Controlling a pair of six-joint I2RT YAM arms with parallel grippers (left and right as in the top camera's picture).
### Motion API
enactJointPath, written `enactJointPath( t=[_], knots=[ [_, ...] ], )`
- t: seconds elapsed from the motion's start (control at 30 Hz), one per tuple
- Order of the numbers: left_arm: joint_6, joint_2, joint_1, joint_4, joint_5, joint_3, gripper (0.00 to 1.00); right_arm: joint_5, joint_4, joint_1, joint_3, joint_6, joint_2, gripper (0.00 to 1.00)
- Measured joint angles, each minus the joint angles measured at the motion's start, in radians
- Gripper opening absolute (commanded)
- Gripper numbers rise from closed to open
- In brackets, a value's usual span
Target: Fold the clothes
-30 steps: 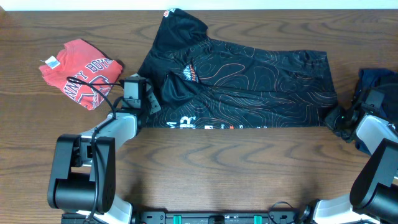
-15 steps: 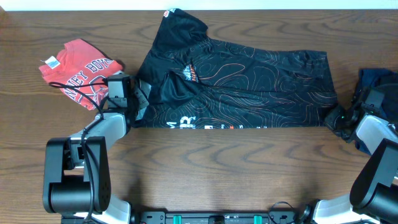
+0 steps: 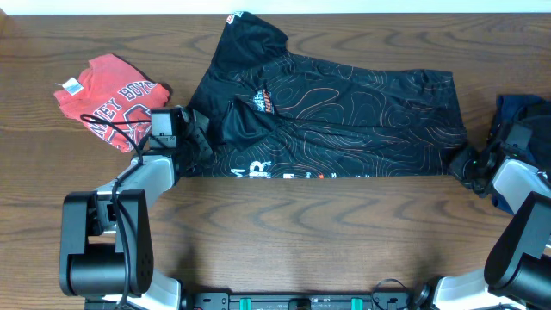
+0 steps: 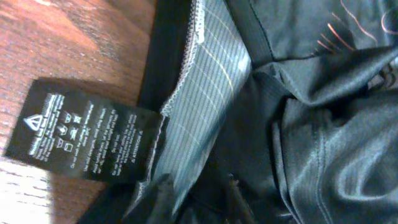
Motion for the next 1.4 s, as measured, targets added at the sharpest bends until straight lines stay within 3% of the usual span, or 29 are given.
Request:
enactJointPath(
  t=[0.33,0.9,0.97,1.0,1.03,1.4],
  knots=[
    [0.006,-0.001,0.000,0.071,0.003,-0.001,0.24,0.001,-0.003,0.000,0.000,0.000,0.000,0.04],
    [0.031,-0.014,-0.014,-0.011,0.004,-0.001,0.24,0.001,-0.003,0.000,0.000,0.000,0.000,0.04],
    [0.032,-0.014,-0.016,-0.004,0.004,-0.001,0.19,0.001,-0.003,0.000,0.000,0.000,0.000,0.04],
    [0.032,-0.014,-0.016,0.001,0.004,-0.001,0.08,0.001,-0.003,0.000,0.000,0.000,0.000,0.04],
    [0.028,-0.014,-0.016,0.006,0.003,-0.001,0.06,0.001,-0.003,0.000,0.000,0.000,0.000,0.04],
    [0.036,-0.014,-0.016,0.022,0.005,-0.001,0.06,0.001,-0.003,0.000,0.000,0.000,0.000,0.04]
  ],
)
